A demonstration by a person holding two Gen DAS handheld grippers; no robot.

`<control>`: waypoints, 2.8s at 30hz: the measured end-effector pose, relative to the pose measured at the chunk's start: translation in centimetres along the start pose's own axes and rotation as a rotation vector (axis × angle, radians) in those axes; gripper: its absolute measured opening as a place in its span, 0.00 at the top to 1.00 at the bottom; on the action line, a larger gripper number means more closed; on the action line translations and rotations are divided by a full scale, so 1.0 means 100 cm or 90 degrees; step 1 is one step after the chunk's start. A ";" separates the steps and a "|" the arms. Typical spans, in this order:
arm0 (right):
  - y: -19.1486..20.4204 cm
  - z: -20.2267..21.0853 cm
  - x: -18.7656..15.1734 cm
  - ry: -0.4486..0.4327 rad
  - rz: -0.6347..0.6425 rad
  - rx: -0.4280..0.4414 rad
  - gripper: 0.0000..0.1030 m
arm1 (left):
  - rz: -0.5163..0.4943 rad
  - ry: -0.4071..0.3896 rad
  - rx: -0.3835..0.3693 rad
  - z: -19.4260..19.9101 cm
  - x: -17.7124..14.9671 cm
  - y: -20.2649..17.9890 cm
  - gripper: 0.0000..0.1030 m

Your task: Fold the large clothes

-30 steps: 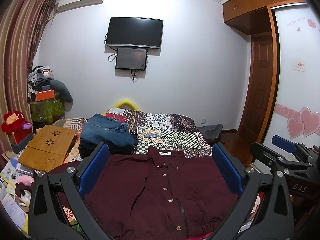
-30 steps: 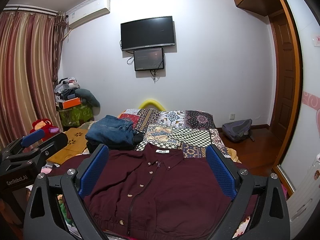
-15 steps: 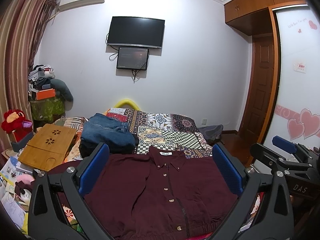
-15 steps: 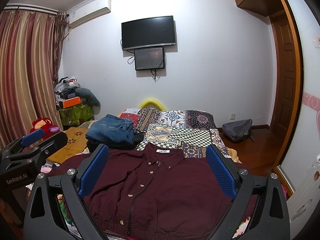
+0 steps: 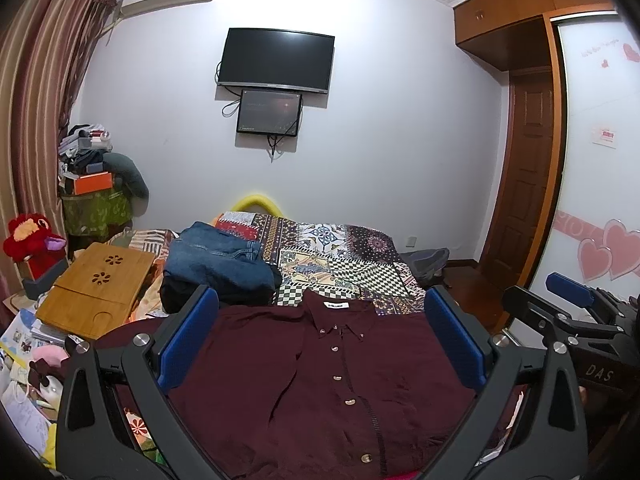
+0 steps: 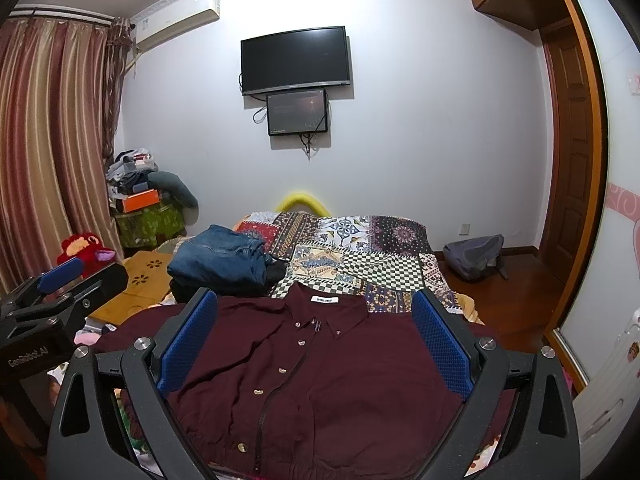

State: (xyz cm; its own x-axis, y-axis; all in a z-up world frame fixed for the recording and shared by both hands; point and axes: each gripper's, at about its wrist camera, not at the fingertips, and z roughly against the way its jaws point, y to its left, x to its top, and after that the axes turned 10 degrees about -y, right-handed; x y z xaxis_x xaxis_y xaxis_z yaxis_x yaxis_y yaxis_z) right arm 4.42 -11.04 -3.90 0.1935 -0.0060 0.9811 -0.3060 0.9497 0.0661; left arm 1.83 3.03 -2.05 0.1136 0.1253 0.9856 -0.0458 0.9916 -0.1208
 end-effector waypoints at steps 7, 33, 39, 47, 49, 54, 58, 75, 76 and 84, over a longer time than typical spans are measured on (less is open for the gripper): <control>0.003 -0.019 -0.003 0.030 0.006 -0.002 0.06 | 0.022 0.010 0.035 -0.019 -0.001 0.026 0.00; 0.024 -0.131 -0.035 0.223 0.014 0.018 0.06 | 0.349 0.205 0.385 -0.074 -0.110 0.335 0.00; 0.033 -0.157 -0.052 0.280 0.015 0.024 0.06 | 0.479 0.268 0.383 -0.082 -0.167 0.391 0.09; 0.041 -0.180 -0.070 0.341 0.024 0.028 0.06 | 0.649 0.298 0.345 -0.091 -0.228 0.433 0.20; 0.044 -0.184 -0.072 0.349 0.026 0.029 0.06 | 0.656 0.296 0.347 -0.092 -0.231 0.434 0.28; 0.046 -0.191 -0.075 0.360 0.030 0.033 0.06 | 0.591 0.287 0.354 -0.104 -0.221 0.424 0.61; 0.050 -0.191 -0.074 0.360 0.032 0.039 0.06 | 0.493 0.294 0.402 -0.111 -0.207 0.413 0.80; 0.019 -0.156 -0.051 0.288 0.026 0.014 0.06 | 0.231 0.170 0.426 -0.111 -0.089 0.319 0.92; 0.016 -0.153 -0.050 0.284 0.025 0.012 0.06 | 0.225 0.164 0.415 -0.112 -0.084 0.313 0.92; -0.018 -0.133 -0.047 0.255 -0.007 -0.007 0.06 | 0.083 0.119 0.291 -0.145 -0.030 0.214 0.92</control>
State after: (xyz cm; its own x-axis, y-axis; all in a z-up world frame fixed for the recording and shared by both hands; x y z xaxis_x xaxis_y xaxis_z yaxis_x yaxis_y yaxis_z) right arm 16.51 -8.57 -11.03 0.5456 0.1042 0.8315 -0.2919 0.9537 0.0720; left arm 14.87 24.34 -9.26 0.2513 0.2917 0.9229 -0.4961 0.8576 -0.1360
